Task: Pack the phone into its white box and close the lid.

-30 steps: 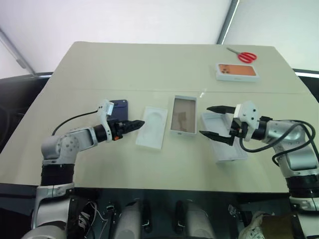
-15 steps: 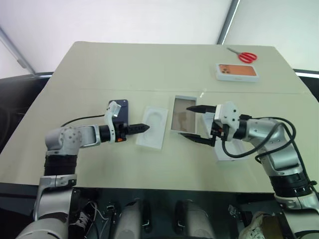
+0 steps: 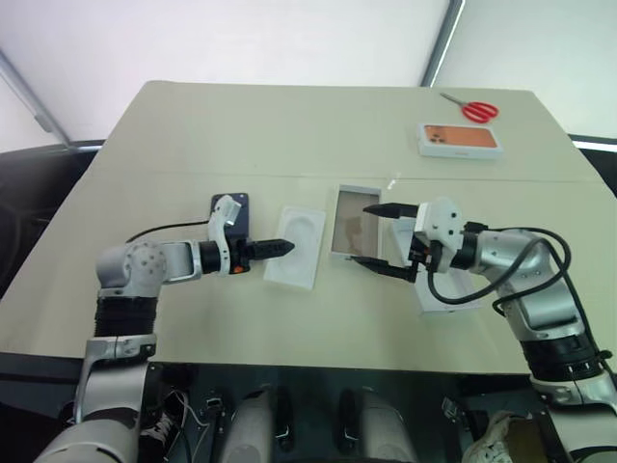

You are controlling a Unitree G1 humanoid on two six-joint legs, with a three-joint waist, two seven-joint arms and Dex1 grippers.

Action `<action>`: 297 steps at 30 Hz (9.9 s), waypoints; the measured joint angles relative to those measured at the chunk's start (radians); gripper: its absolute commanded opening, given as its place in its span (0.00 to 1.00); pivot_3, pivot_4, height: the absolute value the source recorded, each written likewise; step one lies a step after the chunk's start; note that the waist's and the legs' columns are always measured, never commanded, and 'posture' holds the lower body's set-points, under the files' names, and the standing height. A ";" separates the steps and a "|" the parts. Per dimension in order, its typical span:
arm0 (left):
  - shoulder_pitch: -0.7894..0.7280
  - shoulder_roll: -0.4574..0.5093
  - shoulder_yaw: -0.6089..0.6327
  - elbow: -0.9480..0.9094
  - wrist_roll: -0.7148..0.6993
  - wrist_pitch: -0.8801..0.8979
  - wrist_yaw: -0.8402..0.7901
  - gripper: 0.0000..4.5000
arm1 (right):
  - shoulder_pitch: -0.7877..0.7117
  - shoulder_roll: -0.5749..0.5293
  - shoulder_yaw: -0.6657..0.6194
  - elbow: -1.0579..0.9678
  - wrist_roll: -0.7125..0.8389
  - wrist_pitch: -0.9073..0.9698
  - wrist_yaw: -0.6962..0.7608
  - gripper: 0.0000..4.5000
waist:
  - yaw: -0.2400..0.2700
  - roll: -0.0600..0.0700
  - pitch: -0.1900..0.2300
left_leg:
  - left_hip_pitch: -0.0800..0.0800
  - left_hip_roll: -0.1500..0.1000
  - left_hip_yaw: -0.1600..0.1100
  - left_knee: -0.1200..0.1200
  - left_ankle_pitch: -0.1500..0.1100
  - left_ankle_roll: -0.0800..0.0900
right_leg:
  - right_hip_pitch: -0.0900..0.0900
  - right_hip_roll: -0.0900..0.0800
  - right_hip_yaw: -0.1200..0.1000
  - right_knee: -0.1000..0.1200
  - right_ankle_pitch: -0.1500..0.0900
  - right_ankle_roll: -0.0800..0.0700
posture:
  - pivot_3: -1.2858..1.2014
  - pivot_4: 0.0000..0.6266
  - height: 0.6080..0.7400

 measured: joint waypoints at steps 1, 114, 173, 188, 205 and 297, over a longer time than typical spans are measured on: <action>0.001 -0.007 0.003 0.001 0.001 0.003 0.007 0.80 | 0.000 0.000 0.000 0.000 0.000 0.000 -0.001 1.00 | 0.002 0.000 0.000 | 0.000 0.000 0.000 0.000 0.000 0.000 | 0.000 0.000 0.000 0.000 0.000 0.000 | 0.52 0.24 0.98; -0.023 -0.126 0.428 0.062 -0.138 0.108 0.247 0.00 | -0.167 0.041 0.185 0.370 -0.209 0.087 0.063 0.34 | -0.014 -0.001 0.000 | 0.000 0.001 0.000 0.000 0.001 -0.001 | -0.001 0.003 0.000 0.001 0.000 0.000 | 0.52 0.24 0.98; -0.109 -0.134 0.092 0.181 -0.137 0.105 0.089 0.00 | -0.042 0.101 -0.097 0.179 0.047 0.143 -0.031 0.90 | -0.014 -0.002 0.001 | -0.001 0.001 0.000 -0.001 0.001 -0.002 | -0.002 0.004 0.001 0.000 0.000 0.000 | 0.52 0.24 0.98; -0.162 -0.098 0.072 0.285 -0.065 0.045 0.016 0.00 | -0.040 0.160 -0.071 0.139 0.062 0.161 -0.095 0.90 | -0.012 -0.002 0.001 | -0.001 0.001 0.000 -0.001 0.001 -0.002 | -0.002 0.003 0.000 0.000 0.000 0.000 | 0.52 0.24 0.98; -0.226 -0.074 -0.017 0.413 0.050 -0.022 -0.126 0.22 | 0.003 0.163 -0.061 0.086 0.064 0.179 -0.138 0.91 | -0.013 -0.002 0.001 | -0.001 0.001 0.000 -0.001 0.001 -0.002 | -0.002 0.003 0.000 0.000 0.000 0.000 | 0.52 0.24 0.98; -0.157 0.268 0.021 0.531 0.282 -0.382 -0.284 0.88 | -0.697 0.751 0.306 1.135 -0.498 0.002 -0.426 0.01 | -0.043 -0.001 0.000 | -0.002 0.001 0.004 -0.007 0.001 -0.008 | -0.008 0.006 0.003 0.002 0.000 -0.001 | 0.52 0.24 0.98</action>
